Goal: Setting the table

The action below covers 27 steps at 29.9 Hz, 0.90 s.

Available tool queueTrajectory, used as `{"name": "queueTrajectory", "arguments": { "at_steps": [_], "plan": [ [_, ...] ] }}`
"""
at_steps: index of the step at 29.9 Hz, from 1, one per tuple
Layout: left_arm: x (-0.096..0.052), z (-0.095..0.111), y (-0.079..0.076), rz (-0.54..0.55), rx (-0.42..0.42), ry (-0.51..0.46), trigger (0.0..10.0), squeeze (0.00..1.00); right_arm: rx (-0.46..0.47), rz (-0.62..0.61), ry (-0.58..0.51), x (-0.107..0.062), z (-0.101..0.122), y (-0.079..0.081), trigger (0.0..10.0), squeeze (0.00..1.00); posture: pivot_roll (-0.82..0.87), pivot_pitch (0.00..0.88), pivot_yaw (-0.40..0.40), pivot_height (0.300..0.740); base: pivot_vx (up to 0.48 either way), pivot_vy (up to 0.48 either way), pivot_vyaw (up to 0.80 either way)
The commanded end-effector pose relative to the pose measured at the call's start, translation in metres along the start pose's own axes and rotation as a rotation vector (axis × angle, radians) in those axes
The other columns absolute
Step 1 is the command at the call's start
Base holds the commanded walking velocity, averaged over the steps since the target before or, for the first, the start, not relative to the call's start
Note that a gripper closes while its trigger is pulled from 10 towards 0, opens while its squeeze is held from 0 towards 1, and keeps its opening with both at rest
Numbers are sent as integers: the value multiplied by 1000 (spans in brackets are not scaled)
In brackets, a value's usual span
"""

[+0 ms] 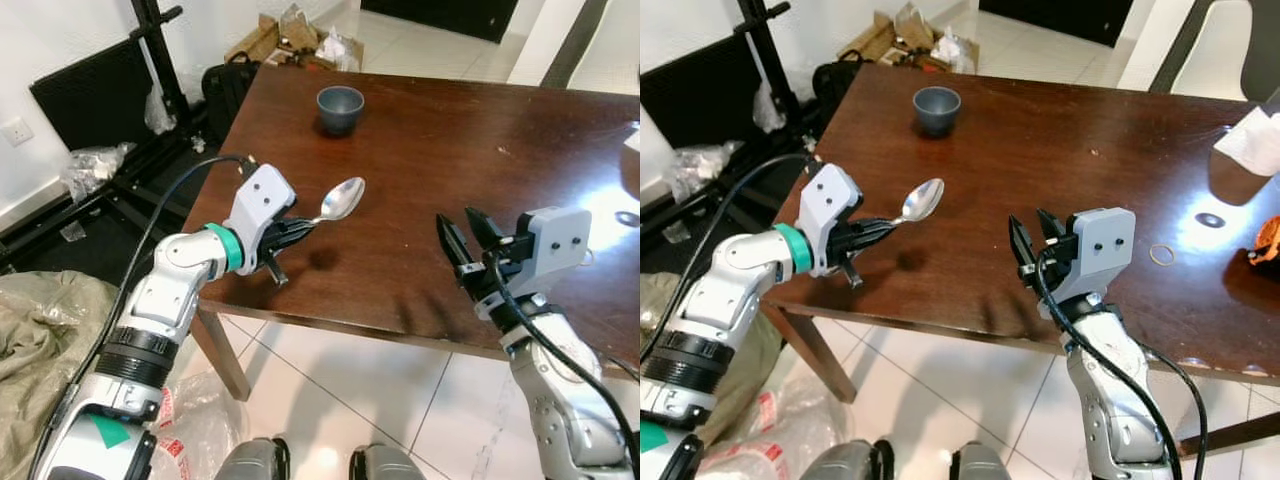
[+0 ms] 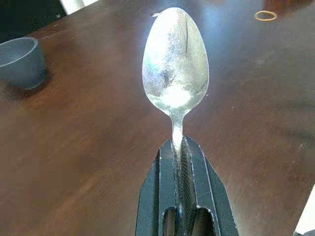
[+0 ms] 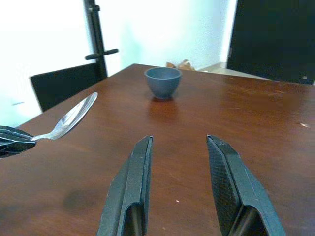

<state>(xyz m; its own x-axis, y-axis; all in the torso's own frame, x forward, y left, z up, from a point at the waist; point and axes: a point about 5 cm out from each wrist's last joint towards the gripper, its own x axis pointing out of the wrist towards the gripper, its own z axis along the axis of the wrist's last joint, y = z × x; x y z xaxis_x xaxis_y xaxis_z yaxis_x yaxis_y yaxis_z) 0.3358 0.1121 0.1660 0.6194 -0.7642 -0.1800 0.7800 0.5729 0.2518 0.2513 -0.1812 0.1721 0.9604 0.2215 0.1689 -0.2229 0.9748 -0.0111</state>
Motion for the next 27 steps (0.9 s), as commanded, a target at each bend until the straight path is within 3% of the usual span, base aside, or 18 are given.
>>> {"name": "queueTrajectory", "arguments": {
  "at_steps": [1, 9, 27],
  "plan": [
    [0, -2, 0, -1, -3, 14, 10000, 0, 2, -9, 4, -2, -2, -1, 10000, 0, -29, 5, 59, 740, 0, 0, 0],
    [0, -3, -1, -3, -4, 15, 10000, 0, 1, -11, 8, -2, -2, -1, 10000, 0, -30, 5, 58, 740, 0, 0, 0],
    [1, -4, -2, -7, -5, 18, 10000, 0, 8, -4, 14, -1, -2, -1, 10000, 0, -33, 0, 57, 740, 0, 0, -800]
  ]
}}
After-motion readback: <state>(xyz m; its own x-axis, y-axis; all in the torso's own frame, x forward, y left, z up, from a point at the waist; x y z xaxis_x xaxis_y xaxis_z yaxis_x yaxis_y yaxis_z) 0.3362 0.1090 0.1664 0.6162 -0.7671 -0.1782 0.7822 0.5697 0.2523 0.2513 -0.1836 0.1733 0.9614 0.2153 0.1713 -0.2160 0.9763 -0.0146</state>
